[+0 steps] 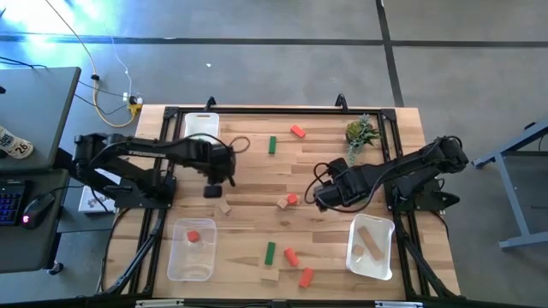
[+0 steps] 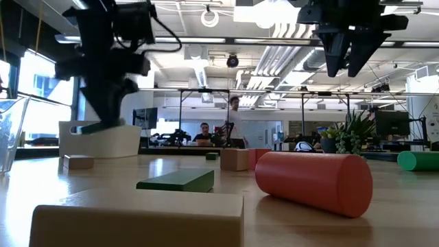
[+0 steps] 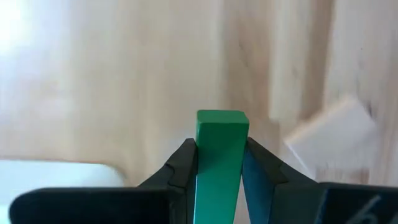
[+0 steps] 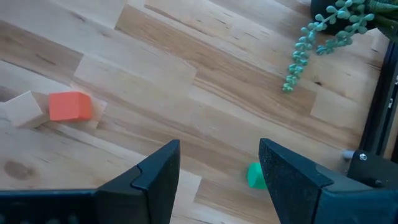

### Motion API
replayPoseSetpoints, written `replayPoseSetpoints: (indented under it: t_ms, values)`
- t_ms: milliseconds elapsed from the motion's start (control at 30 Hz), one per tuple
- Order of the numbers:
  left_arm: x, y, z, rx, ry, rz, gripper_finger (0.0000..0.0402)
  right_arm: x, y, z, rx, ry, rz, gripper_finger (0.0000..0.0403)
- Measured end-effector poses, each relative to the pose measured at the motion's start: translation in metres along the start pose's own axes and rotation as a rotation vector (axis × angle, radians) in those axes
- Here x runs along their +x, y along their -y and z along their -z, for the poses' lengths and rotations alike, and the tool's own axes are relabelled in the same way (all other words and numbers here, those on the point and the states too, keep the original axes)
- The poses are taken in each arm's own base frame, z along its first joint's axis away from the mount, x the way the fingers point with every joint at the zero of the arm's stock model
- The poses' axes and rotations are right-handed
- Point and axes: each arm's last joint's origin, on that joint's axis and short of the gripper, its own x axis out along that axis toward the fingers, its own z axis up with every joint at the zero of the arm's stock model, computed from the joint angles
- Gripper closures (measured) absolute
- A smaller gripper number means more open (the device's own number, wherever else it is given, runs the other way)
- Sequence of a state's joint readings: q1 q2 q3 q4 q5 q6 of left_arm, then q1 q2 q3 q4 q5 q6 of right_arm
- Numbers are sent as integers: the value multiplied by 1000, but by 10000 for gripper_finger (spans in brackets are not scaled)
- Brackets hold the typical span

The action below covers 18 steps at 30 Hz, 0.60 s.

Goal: Sort & place blocks by color
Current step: Put the green block into the top white bin

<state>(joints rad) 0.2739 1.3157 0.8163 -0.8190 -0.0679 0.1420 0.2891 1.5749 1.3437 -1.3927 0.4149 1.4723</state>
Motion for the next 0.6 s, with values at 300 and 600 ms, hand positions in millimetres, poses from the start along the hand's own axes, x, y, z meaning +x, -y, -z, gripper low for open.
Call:
replayPoseSetpoints:
  t_ms: [300, 600]
  values:
    - [-51, -38, 4, -331, 159, -197, 336, 6, -12, -17, -42, 22, -122, 197]
    - [-54, -85, 31, -690, 100, -274, 326, 14, -29, -53, -171, 26, -355, 197]
